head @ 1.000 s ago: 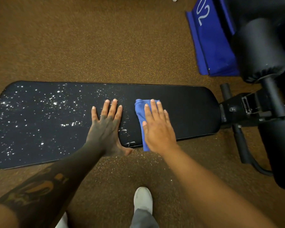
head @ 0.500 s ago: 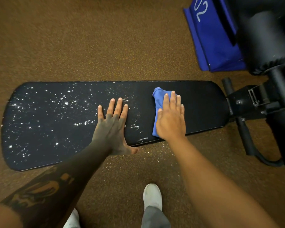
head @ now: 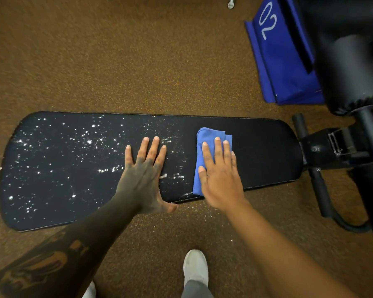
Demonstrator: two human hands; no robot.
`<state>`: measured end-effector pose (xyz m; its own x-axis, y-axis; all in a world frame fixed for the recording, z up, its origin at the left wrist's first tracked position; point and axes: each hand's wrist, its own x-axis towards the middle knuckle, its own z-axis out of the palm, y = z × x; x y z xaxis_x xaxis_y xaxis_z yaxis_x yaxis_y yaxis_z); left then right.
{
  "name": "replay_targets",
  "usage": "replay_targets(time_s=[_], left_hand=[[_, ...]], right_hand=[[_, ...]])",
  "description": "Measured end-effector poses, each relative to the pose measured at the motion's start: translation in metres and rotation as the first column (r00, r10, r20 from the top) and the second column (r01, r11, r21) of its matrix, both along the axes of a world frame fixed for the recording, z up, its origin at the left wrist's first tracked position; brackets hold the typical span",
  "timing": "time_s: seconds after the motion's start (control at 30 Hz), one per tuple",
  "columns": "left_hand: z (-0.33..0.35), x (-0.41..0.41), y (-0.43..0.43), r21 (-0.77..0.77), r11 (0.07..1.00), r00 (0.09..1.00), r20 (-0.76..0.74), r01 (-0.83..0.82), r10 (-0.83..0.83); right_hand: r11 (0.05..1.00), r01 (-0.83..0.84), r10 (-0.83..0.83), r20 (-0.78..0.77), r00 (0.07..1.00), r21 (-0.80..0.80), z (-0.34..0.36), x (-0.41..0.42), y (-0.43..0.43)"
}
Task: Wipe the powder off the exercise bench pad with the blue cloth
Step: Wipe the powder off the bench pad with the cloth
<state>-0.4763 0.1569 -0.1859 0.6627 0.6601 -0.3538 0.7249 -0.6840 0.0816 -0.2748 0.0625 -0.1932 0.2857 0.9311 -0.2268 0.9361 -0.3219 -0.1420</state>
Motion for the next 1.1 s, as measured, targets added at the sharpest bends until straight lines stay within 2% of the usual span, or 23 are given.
replay_targets(time_s=[0.23,0.5,0.77,0.97,1.1], left_hand=[[0.003,-0.001,-0.001,-0.008,1.0,1.0,-0.011,0.001,-0.001],[0.001,-0.009,0.002,-0.001,1.0,1.0,-0.018,0.0,0.0],[0.0,-0.009,0.002,0.0,1.0,0.999,-0.038,0.015,-0.015],[0.0,-0.01,0.002,0.003,1.0,1.0,-0.019,0.01,-0.01],[0.001,-0.011,0.002,-0.003,1.0,1.0,-0.004,-0.002,0.002]], right_hand=[[1.0,0.008,-0.008,-0.006,1.0,0.016,-0.001,0.009,0.074],[0.987,-0.157,0.155,-0.041,0.987,-0.032,0.009,-0.024,-0.005],[0.997,-0.069,0.07,0.019,0.997,-0.041,0.005,0.0,0.064],[0.964,-0.259,0.262,0.033,0.965,-0.064,0.009,-0.016,0.012],[0.971,-0.237,0.236,0.062,0.97,0.011,0.018,-0.013,0.018]])
